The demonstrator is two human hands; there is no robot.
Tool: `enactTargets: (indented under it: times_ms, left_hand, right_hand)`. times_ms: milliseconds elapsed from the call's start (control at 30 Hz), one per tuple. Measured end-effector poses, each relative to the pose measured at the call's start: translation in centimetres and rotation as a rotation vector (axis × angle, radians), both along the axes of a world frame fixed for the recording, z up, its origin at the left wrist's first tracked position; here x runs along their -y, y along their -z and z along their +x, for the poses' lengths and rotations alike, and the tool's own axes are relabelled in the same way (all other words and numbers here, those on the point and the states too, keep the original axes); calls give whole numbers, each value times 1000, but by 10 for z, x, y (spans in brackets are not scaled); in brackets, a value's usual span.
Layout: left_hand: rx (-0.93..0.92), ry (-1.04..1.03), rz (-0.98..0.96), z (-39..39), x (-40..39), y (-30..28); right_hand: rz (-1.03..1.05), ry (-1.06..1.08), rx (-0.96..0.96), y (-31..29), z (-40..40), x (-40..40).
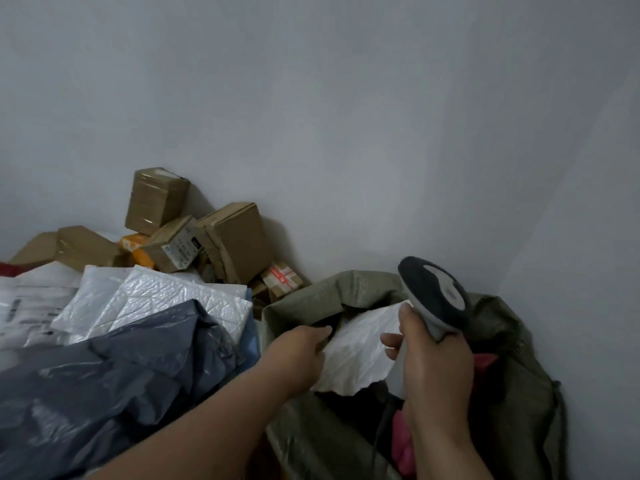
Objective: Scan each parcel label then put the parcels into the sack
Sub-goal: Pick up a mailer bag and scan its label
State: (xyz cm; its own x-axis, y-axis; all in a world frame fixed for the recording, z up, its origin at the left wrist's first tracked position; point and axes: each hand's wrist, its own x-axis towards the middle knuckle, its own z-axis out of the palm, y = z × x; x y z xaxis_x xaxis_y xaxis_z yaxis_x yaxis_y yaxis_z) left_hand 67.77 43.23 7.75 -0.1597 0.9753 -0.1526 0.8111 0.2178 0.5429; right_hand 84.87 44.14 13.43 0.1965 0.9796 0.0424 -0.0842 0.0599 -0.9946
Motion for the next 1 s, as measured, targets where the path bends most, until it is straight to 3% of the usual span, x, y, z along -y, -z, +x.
enactTargets:
  times_ms: [100,233,333,633,1000]
  left_hand:
    - [25,-70,123,-32,25,-13]
    - [126,-221,241,-85,73,-26]
    - [91,-356,316,-136,116,-32]
    - [75,-628,166,-257,237,-5]
    - [153,-865,132,-315,232,6]
  right_hand:
    - [-31,-185,46,-13,-33,20]
    - [-219,-340,30,-7,-88,58]
    - [-297,-405,22,2,-132,92]
    - [-427,-553,10,22,-244,172]
    - [-447,-653,19,35,-315,142]
